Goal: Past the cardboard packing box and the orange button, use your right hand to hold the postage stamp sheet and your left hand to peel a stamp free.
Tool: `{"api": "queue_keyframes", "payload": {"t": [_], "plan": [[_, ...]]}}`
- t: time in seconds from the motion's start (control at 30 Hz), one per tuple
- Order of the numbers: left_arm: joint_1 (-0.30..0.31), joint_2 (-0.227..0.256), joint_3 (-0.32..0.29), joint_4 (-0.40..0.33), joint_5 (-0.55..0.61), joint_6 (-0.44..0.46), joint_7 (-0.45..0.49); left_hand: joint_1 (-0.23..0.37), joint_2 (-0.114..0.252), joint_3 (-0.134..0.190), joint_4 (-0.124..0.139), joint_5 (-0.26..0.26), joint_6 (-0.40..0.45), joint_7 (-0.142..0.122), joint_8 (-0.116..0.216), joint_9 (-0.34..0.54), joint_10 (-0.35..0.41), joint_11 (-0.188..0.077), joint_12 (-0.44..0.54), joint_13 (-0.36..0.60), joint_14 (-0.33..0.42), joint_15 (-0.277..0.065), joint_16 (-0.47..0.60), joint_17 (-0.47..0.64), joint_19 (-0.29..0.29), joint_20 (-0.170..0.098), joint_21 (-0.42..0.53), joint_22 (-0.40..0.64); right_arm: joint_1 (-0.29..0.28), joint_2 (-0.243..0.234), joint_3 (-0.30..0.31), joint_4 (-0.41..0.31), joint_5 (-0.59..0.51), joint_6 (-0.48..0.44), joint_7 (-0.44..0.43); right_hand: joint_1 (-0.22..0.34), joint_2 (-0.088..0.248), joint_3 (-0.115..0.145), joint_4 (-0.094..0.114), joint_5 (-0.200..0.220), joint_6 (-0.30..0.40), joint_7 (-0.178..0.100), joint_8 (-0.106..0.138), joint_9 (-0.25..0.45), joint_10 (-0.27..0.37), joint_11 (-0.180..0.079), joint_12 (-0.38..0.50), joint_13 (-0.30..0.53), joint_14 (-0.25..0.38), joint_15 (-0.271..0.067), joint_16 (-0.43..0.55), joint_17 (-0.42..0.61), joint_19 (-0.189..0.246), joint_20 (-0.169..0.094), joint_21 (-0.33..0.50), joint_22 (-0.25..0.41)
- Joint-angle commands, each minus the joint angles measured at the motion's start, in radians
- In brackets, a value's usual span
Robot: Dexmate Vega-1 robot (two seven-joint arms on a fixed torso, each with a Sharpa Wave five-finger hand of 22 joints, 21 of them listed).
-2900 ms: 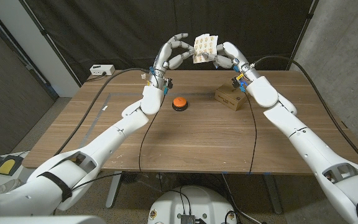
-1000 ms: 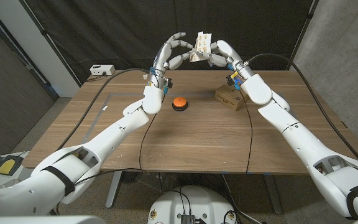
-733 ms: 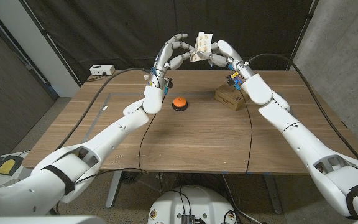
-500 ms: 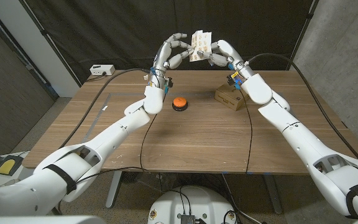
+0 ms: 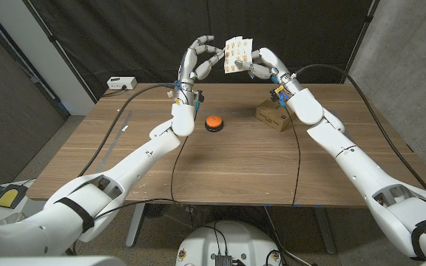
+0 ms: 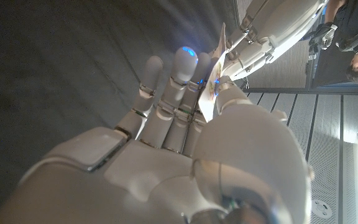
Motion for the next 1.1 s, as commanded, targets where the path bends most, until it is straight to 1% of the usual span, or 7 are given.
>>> {"api": "queue_keyframes", "payload": {"t": [0.03,0.43,0.57,0.67,0.8,0.9,1.1], "plan": [[0.063,-0.018,-0.067,-0.075,-0.078,0.035,0.026,0.039,0.05,0.013,0.003,-0.004,0.032,0.035,0.013,0.054,0.013,0.003,0.011,0.005,0.008,-0.103,0.005,0.005,-0.002,-0.001,0.007,0.002,-0.014,0.016,0.014,0.001,-0.006,-0.032,-0.025,0.017,0.006,0.013,-0.002,0.007,0.009,0.002,-0.002,0.004,0.281,-0.011,0.0,0.001,-0.02,-0.045,-0.002,0.002,-0.005,-0.064,0.005,0.001],[0.138,-0.019,-0.122,-0.165,-0.107,0.045,0.006,0.037,0.049,0.019,0.005,-0.016,0.026,0.037,0.02,0.064,0.017,0.003,0.017,0.009,0.013,-0.103,0.005,0.012,-0.009,0.001,0.013,0.002,-0.036,0.06,0.036,0.011,-0.02,-0.057,-0.092,0.002,0.003,0.005,0.005,0.006,0.003,-0.015,-0.023,-0.013,0.254,-0.018,-0.034,-0.028,-0.043,-0.045,-0.056,-0.061,-0.03,-0.046,-0.001,-0.005],[0.155,-0.011,-0.132,-0.191,-0.103,0.054,-0.004,0.002,0.002,-0.002,0.011,-0.027,-0.112,-0.003,-0.027,0.059,-0.014,0.005,0.011,0.016,0.011,-0.094,-0.002,0.024,-0.019,-0.002,0.027,0.003,-0.054,0.067,0.044,-0.011,-0.013,-0.079,-0.096,-0.056,-0.017,-0.011,0.027,0.002,-0.1,-0.027,-0.073,-0.034,0.161,-0.024,-0.108,-0.069,-0.078,-0.04,-0.13,-0.126,-0.054,-0.024,-0.013,-0.025],[0.166,0.002,-0.136,-0.212,-0.098,0.062,-0.021,-0.053,-0.045,-0.035,0.026,-0.004,-0.371,-0.023,-0.128,0.048,-0.096,0.009,-0.013,0.022,-0.021,-0.07,-0.022,0.037,-0.044,0.006,0.044,0.002,-0.076,0.067,0.051,-0.043,-0.014,-0.117,-0.096,-0.224,-0.065,-0.065,0.093,-0.007,-0.337,-0.022,-0.116,-0.06,-0.037,-0.005,-0.207,-0.1,-0.17,-0.012,-0.284,-0.269,-0.148,0.034,-0.054,-0.085],[0.191,0.028,-0.149,-0.26,-0.094,0.097,-0.045,-0.122,-0.082,-0.079,0.05,0.04,-0.68,-0.026,-0.262,0.04,-0.199,0.041,-0.045,0.021,-0.066,-0.039,-0.032,0.047,-0.086,0.022,0.054,0.005,-0.107,0.068,0.066,-0.095,-0.012,-0.191,-0.089,-0.384,-0.116,-0.103,0.118,-0.014,-0.916,0.02,-0.107,-0.131,-0.557,0.078,-0.396,-0.21,-0.597,0.109,-0.628,-0.457,-0.389,0.125,-0.158,-0.213],[0.206,0.05,-0.158,-0.287,-0.081,0.118,-0.051,-0.136,-0.081,-0.087,0.057,0.05,-0.757,-0.006,-0.288,0.039,-0.233,0.058,-0.056,0.019,-0.079,-0.028,-0.034,0.048,-0.1,0.027,0.054,0.004,-0.127,0.078,0.079,-0.11,-0.027,-0.211,-0.122,-0.435,-0.131,-0.12,0.12,-0.01,-1.048,0.059,-0.103,-0.151,-0.747,0.137,-0.399,-0.259,-0.759,0.178,-0.736,-0.488,-0.486,0.171,-0.243,-0.225],[0.247,0.08,-0.18,-0.344,-0.062,0.158,-0.039,-0.153,-0.077,-0.094,0.067,0.057,-0.794,0.0,-0.291,0.04,-0.278,0.076,-0.073,0.013,-0.105,-0.017,-0.039,0.049,-0.114,0.031,0.052,0.003,-0.161,0.101,0.107,-0.123,-0.022,-0.226,-0.17,-0.479,-0.135,-0.136,0.12,-0.007,-1.116,0.053,-0.091,-0.156,-0.917,0.196,-0.394,-0.325,-0.936,0.271,-0.833,-0.516,-0.625,0.203,-0.375,-0.228]]}}
